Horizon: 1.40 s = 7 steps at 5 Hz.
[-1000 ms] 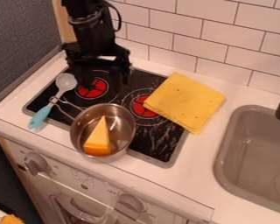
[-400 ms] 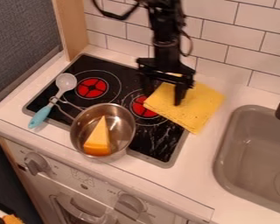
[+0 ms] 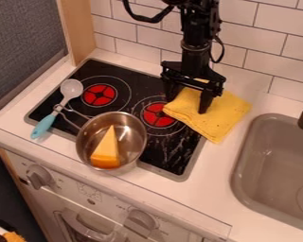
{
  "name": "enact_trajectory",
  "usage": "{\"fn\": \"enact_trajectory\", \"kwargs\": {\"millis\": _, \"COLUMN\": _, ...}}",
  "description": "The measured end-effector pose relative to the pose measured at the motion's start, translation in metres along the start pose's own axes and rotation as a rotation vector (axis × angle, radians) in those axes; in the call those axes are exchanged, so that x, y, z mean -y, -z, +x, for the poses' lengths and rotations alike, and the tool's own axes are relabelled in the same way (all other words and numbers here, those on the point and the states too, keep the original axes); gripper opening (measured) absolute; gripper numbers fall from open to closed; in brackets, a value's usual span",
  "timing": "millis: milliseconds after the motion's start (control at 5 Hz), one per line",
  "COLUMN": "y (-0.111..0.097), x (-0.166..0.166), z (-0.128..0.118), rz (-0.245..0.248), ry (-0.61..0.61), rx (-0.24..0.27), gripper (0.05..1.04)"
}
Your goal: Move the yellow cloth above the silver pot
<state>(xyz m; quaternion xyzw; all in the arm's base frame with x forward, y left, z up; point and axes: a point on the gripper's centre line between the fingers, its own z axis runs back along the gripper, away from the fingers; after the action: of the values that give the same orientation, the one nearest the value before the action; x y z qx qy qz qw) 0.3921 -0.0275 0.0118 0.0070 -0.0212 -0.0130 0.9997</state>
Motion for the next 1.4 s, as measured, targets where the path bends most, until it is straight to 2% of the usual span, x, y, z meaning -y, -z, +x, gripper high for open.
{"fn": "enact_trajectory", "kwargs": {"millis": 400, "y": 0.001, "x": -0.044, "z": -0.006, "rz": 0.061, "ry": -0.071, "rx": -0.041, "gripper": 1.001}}
{"fn": "enact_trajectory", "kwargs": {"millis": 600, "y": 0.000, "x": -0.089, "z": -0.003, "rz": 0.112, "ry": -0.105, "rx": -0.042, "gripper": 1.001}}
{"fn": "enact_trajectory", "kwargs": {"millis": 1000, "y": -0.001, "x": -0.149, "z": -0.007, "rz": 0.139, "ry": -0.141, "rx": -0.039, "gripper": 1.001}}
{"fn": "enact_trajectory", "kwargs": {"millis": 1200, "y": 0.000, "x": -0.155, "z": -0.014, "rz": 0.067, "ry": -0.146, "rx": -0.050, "gripper": 1.001}}
{"fn": "enact_trajectory", "kwargs": {"millis": 1400, "y": -0.019, "x": -0.148, "z": -0.014, "rz": -0.031, "ry": -0.108, "rx": -0.015, "gripper": 1.000}}
